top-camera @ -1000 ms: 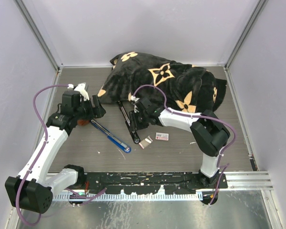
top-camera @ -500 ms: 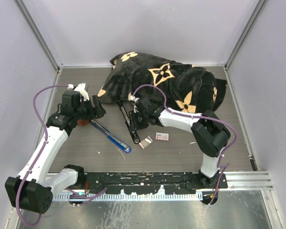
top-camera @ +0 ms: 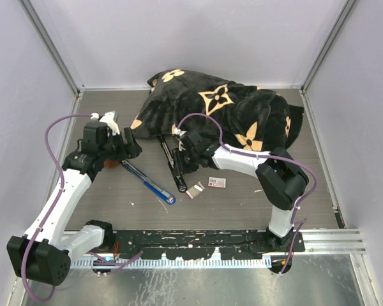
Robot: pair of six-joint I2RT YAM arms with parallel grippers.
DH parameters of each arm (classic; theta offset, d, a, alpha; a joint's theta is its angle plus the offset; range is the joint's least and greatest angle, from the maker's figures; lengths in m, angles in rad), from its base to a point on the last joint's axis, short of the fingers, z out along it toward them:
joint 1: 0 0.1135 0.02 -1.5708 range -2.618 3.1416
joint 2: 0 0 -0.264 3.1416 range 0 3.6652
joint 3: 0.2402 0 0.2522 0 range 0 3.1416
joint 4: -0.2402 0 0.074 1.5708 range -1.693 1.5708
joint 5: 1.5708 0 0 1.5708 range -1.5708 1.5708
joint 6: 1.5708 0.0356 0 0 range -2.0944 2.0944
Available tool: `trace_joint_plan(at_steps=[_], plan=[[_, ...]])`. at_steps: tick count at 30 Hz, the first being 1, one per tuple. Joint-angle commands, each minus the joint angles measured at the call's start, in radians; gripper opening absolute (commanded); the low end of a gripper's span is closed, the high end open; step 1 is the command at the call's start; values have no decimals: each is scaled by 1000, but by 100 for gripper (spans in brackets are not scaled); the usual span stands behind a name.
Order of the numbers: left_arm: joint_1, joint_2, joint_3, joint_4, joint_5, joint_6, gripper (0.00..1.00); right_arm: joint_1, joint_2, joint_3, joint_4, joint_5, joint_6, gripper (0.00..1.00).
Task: Load the staples into the stapler
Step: Adjust the stapler at the center of the board.
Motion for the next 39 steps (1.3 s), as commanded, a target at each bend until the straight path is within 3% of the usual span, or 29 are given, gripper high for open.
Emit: trace_joint_plan(at_steps=[1,19,28,39], plan=[[1,-15,-19,72,42,-27,74,15,-1,46,20,-24,4,39],[-100,105,-35,119,89,-113,72,23,-2,8,48,-14,22,37],[-138,192,-18,134,125,-148,72,-1,-133,-31,45,68,-6,49],[-304,355,-12,165,38,-342,71,-140,-341,-259,133,118,41,50]])
